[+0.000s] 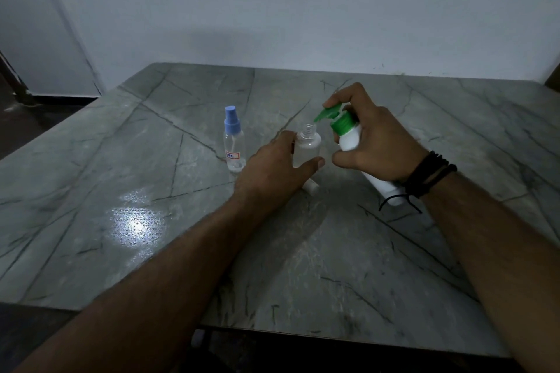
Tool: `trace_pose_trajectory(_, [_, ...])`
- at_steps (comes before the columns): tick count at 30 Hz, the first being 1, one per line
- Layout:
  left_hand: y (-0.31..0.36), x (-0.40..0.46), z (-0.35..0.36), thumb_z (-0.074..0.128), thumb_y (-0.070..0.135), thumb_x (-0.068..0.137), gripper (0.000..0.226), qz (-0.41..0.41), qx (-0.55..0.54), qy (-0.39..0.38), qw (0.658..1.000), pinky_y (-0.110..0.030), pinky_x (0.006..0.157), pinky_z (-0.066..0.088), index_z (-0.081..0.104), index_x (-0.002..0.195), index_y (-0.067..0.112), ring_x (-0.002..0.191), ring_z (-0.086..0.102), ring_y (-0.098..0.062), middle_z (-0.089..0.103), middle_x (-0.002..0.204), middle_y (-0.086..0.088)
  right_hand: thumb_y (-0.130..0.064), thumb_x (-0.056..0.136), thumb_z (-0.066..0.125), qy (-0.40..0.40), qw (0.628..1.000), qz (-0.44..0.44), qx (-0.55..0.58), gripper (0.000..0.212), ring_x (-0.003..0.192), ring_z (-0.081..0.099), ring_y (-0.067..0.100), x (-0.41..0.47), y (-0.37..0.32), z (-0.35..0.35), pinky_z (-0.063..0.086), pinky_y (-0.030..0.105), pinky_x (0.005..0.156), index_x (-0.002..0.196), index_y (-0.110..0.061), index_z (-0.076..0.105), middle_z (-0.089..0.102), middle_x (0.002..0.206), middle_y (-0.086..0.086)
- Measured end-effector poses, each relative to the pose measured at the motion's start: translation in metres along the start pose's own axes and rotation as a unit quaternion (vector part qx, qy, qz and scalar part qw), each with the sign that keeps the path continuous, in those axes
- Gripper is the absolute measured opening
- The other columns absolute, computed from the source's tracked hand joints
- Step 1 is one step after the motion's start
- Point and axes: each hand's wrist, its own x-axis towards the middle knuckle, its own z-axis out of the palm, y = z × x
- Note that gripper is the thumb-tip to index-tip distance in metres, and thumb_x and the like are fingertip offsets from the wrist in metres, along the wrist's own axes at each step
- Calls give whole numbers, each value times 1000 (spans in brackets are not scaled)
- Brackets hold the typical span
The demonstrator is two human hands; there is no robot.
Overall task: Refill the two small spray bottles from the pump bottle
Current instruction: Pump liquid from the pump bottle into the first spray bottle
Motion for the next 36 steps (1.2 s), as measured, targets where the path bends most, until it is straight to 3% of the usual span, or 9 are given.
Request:
trace_pose_trajectory(5, [-3, 0, 1, 65, 56, 84, 63, 6, -2, 8, 1000, -25, 82, 42, 46, 134, 24, 111, 56, -14, 58, 133, 3, -16, 64, 74, -1, 1000, -12, 2, 73, 67, 62, 16, -1, -1, -1, 52, 37, 63, 131, -23, 44, 62, 81, 2])
trace_pose_trajectory(12, [-3, 1, 1, 65, 55, 84, 63, 9, -6, 4, 1000, -27, 85, 44, 46, 134, 23, 112, 57, -15, 58, 134, 2, -11, 66, 77, -2, 1000, -2, 3, 69, 68, 63, 17, -1, 0, -1, 52, 40, 64, 126, -24, 45, 65, 84, 5])
trace_pose_trajectory(16, [-3, 0, 1, 65, 55, 84, 64, 7, -6, 3, 1000, -26, 84, 43, 45, 136, 23, 113, 57, -15, 57, 135, 2, -12, 64, 76, 1, 1000, -12, 2, 76, 69, 62, 17, -1, -1, -1, 52, 36, 65, 132, -25, 44, 61, 85, -6])
trace_pose_trajectory(22, [-1, -1, -1, 65, 53, 85, 63, 9, -6, 0, 1000, -24, 83, 41, 45, 136, 22, 115, 56, -15, 56, 136, 2, -13, 66, 77, -4, 1000, 0, -4, 67, 69, 64, 18, 0, 0, 0, 51, 42, 64, 123, -24, 46, 65, 84, 6])
trace_pose_trajectory(25, [-1, 0, 0, 65, 54, 85, 63, 7, -7, 1, 1000, -25, 82, 41, 45, 135, 23, 113, 56, -15, 57, 135, 2, -8, 66, 77, 3, 1000, -3, 3, 72, 70, 64, 20, -1, 0, -1, 52, 41, 65, 128, -26, 45, 64, 85, 5])
trace_pose_trajectory(31, [-1, -1, 0, 65, 54, 85, 63, 4, -6, 0, 1000, -26, 84, 42, 45, 136, 23, 115, 56, -16, 57, 135, 2, -19, 63, 74, 0, 1000, 5, 3, 66, 69, 65, 20, -1, -1, -1, 52, 43, 64, 122, -26, 45, 65, 85, 5])
trace_pose_trajectory(36, [-1, -1, -1, 65, 53, 85, 62, 4, -8, -2, 1000, -25, 83, 41, 45, 135, 23, 115, 56, -15, 56, 136, 2, -6, 67, 77, 5, 1000, -5, 3, 75, 69, 63, 20, -2, -1, -2, 53, 40, 65, 131, -26, 44, 62, 86, 0])
